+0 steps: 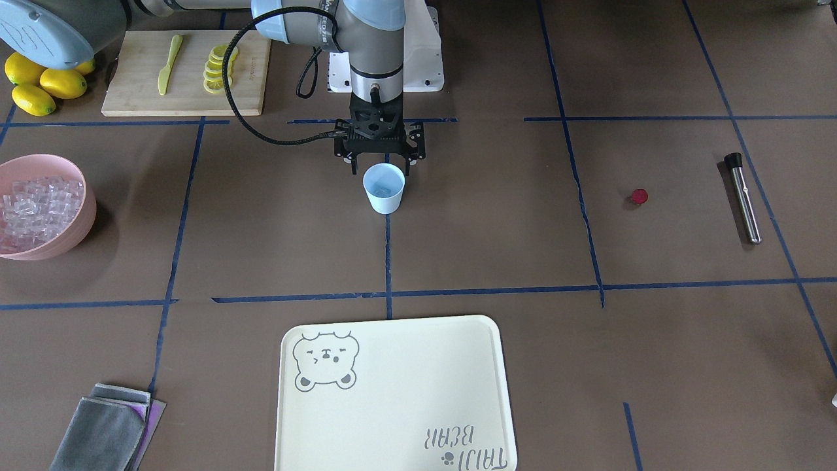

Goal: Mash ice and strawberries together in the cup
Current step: 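Carry the ice cube over the light-blue cup, then move the right gripper back over the pink bowl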

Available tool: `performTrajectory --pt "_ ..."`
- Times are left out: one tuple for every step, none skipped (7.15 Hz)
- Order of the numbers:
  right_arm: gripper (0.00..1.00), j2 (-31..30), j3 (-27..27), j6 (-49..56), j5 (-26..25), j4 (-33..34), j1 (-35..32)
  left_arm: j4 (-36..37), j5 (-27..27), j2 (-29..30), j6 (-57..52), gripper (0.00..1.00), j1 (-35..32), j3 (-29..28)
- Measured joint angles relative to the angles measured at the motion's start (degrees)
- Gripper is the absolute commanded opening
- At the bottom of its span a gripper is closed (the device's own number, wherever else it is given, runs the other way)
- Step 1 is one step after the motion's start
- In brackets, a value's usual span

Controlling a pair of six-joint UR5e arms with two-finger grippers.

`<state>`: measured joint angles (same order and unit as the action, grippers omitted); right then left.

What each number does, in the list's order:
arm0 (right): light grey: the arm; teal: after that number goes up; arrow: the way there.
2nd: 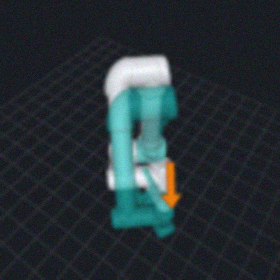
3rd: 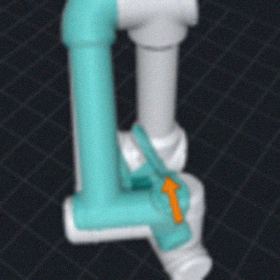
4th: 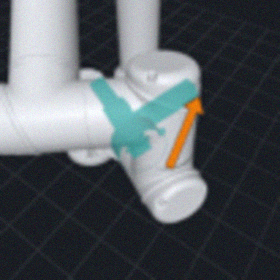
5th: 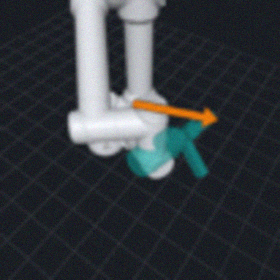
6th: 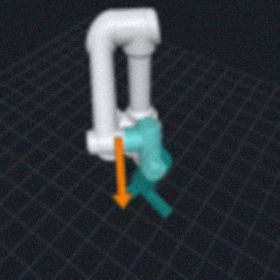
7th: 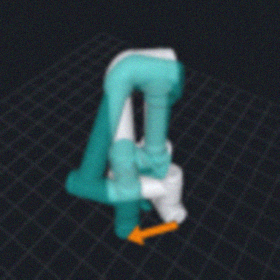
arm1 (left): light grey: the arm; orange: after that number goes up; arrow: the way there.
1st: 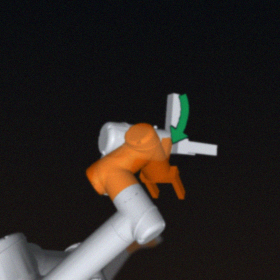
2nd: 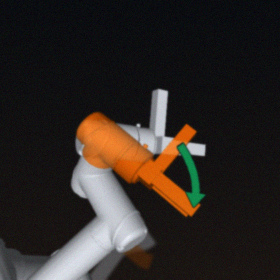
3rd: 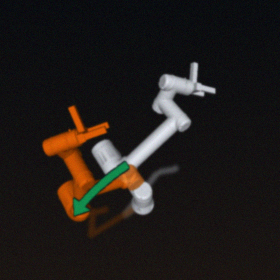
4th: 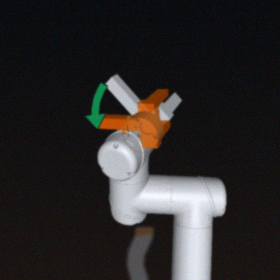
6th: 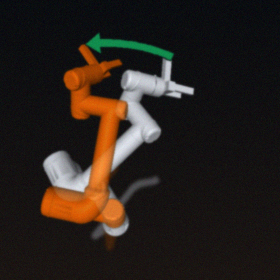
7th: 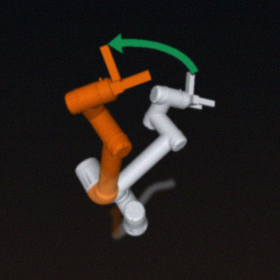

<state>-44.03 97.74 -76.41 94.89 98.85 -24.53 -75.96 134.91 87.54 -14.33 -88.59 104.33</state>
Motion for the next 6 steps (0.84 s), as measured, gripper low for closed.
performTrajectory --pt "1.00 -2.46 2.14 3.23 1.98 -0.02 -2.82 -0.03 0.00 0.00 0.00 1.00 0.00 0.00" --pt "1.00 -7.42 6.12 8.74 5.18 -0.18 -6.95 -0.05 0.00 0.00 0.00 1.00 0.00 0.00" --pt "1.00 -13.63 10.58 15.58 8.80 -0.36 -11.75 -0.06 0.00 0.00 0.00 1.00 0.00 0.00" --pt "1.00 -20.01 14.48 22.85 12.76 -0.47 -16.86 -0.07 0.00 0.00 0.00 1.00 0.00 -0.01" --pt "1.00 -26.26 17.33 30.51 16.93 -0.54 -22.40 -0.07 0.00 0.00 0.00 1.00 0.00 -0.01" --pt "1.00 -31.42 18.91 37.94 20.85 -0.68 -27.71 -0.07 0.00 0.00 0.00 1.00 0.00 -0.01"
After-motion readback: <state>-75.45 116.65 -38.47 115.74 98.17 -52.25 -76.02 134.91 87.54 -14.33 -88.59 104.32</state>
